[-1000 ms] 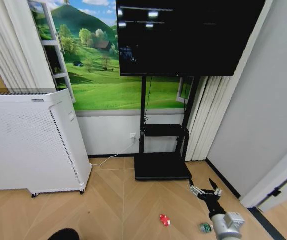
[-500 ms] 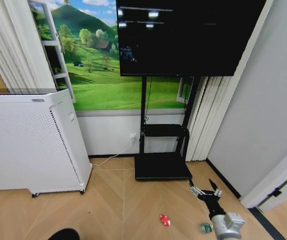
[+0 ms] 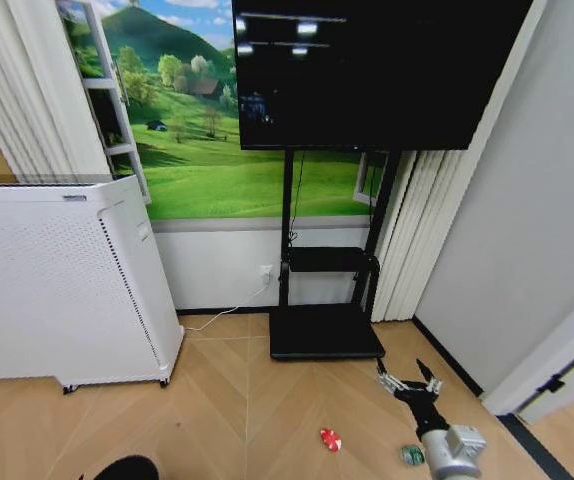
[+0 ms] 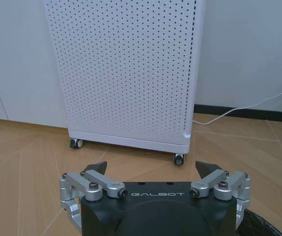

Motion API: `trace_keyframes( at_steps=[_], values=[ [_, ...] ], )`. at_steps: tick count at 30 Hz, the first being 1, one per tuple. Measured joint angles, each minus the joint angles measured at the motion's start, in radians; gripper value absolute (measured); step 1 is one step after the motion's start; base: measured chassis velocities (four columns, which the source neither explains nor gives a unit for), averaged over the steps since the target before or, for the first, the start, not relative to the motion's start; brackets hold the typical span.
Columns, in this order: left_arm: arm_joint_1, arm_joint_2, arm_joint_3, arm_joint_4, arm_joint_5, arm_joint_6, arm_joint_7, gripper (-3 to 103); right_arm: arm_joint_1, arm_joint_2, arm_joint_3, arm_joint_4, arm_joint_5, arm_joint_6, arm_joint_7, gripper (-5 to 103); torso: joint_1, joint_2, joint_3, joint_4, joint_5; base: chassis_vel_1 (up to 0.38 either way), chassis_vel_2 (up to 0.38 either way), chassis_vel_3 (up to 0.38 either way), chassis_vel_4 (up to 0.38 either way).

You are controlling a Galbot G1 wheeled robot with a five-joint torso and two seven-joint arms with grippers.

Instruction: Pick up the trash bin and place the garbage on the floor into it.

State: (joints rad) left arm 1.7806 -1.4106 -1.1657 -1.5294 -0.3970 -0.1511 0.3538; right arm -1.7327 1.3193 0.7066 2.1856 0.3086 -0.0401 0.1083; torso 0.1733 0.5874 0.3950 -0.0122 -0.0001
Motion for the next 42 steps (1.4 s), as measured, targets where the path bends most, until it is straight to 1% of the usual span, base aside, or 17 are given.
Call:
trace_keyframes(
  at_steps=[5,9,10,11,13,14,20,23,29,30,42],
  values=[
    [0.011,-0.001,-0.001,-0.006,-0.021,0.006,-0.001,98,0.001,0.001,-0.003,-0.004,-0.003,0.001,0.0,100,-0.011,-0.026,-0.015,0.0,0.0001,0.0,0.0,0.0,0.0],
    [0.015,-0.001,-0.002,-0.006,-0.025,0.007,-0.001,98,0.003,0.002,-0.006,-0.005,-0.006,0.001,0.0,100,-0.016,-0.039,-0.022,0.0001,0.0001,0.0,0.0,0.0,0.0],
    [0.017,0.0,-0.002,-0.007,-0.026,0.007,0.0,100,0.003,0.002,-0.006,-0.005,-0.006,0.001,0.0,100,-0.02,-0.047,-0.027,0.0,0.0001,0.0,0.0,0.0,0.0],
    [0.017,0.0,-0.002,-0.007,-0.026,0.007,0.0,100,0.003,0.002,-0.006,-0.005,-0.006,0.001,0.0,100,-0.02,-0.047,-0.027,0.0,0.0001,0.0,0.0,0.0,0.0],
    [0.019,0.0,-0.002,-0.011,-0.026,0.007,0.003,97,0.002,0.002,-0.006,-0.007,-0.007,0.001,-0.001,100,-0.025,-0.06,-0.035,0.0,0.0001,0.0,0.0,0.0,0.0],
    [0.019,0.0,-0.002,-0.011,-0.026,0.007,0.003,97,0.002,0.002,-0.006,-0.007,-0.007,0.001,-0.001,100,-0.025,-0.06,-0.035,0.0,0.0001,0.0,0.0,0.0,0.0],
    [0.023,-0.006,-0.001,-0.024,-0.025,0.007,0.01,97,0.001,0.006,-0.007,-0.014,-0.01,0.004,-0.001,100,-0.036,-0.092,-0.056,0.0,0.0001,0.0,0.0,0.0,0.0],
    [0.023,-0.006,-0.001,-0.026,-0.025,0.007,0.01,97,0.002,0.007,-0.008,-0.015,-0.011,0.004,-0.001,100,-0.038,-0.098,-0.06,0.0001,0.0001,0.0,0.0,0.0,0.0],
    [0.02,-0.005,0.0,-0.027,-0.022,0.007,0.013,97,0.004,0.006,-0.009,-0.021,-0.011,0.005,-0.002,100,-0.051,-0.128,-0.077,0.0001,0.0001,0.0,0.0,0.0,0.0],
    [0.02,-0.005,0.0,-0.027,-0.022,0.007,0.013,97,0.004,0.006,-0.009,-0.021,-0.011,0.005,-0.002,100,-0.051,-0.128,-0.077,0.0001,0.0001,0.0,0.0,0.0,0.0],
    [0.019,-0.013,0.005,-0.032,-0.013,0.007,0.016,97,0.005,0.008,-0.009,-0.023,-0.011,0.007,-0.002,100,-0.07,-0.181,-0.111,0.0001,0.0001,0.0,0.0,0.0,0.0]
  ],
)
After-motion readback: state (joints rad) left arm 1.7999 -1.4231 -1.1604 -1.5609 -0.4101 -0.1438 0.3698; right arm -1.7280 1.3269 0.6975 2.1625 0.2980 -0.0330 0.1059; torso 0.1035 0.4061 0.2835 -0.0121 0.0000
